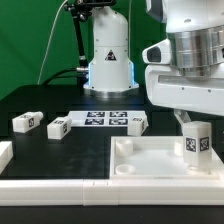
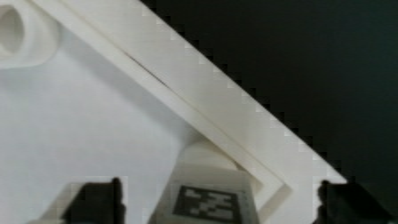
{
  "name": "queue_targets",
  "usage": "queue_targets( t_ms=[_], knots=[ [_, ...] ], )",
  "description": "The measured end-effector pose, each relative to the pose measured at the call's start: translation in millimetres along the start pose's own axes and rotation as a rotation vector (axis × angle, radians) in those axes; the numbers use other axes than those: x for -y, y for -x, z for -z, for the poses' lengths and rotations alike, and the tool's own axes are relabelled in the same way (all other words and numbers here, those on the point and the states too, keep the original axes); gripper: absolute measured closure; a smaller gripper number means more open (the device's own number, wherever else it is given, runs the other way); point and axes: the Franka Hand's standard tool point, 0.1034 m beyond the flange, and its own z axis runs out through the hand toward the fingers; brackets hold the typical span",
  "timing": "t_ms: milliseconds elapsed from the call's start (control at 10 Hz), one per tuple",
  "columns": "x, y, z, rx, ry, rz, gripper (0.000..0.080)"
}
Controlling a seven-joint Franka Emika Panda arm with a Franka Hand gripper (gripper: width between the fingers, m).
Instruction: Assemble one leg
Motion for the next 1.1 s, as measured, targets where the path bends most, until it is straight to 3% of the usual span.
queue_targets(
  t_ms=[100,300,1000,1100],
  knots=[
    [3.3,-1.4,0.9,0.006,0.019,0.133,0.0210],
    [5.0,-6.7,-2.9,0.007,0.029,0.425,0.0153],
    [1.0,-14.0,-7.0,0.003,0.031,1.002,0.0151],
    [1.9,-13.6,-5.8,0.000,0.041,1.154,0.0151]
  ],
)
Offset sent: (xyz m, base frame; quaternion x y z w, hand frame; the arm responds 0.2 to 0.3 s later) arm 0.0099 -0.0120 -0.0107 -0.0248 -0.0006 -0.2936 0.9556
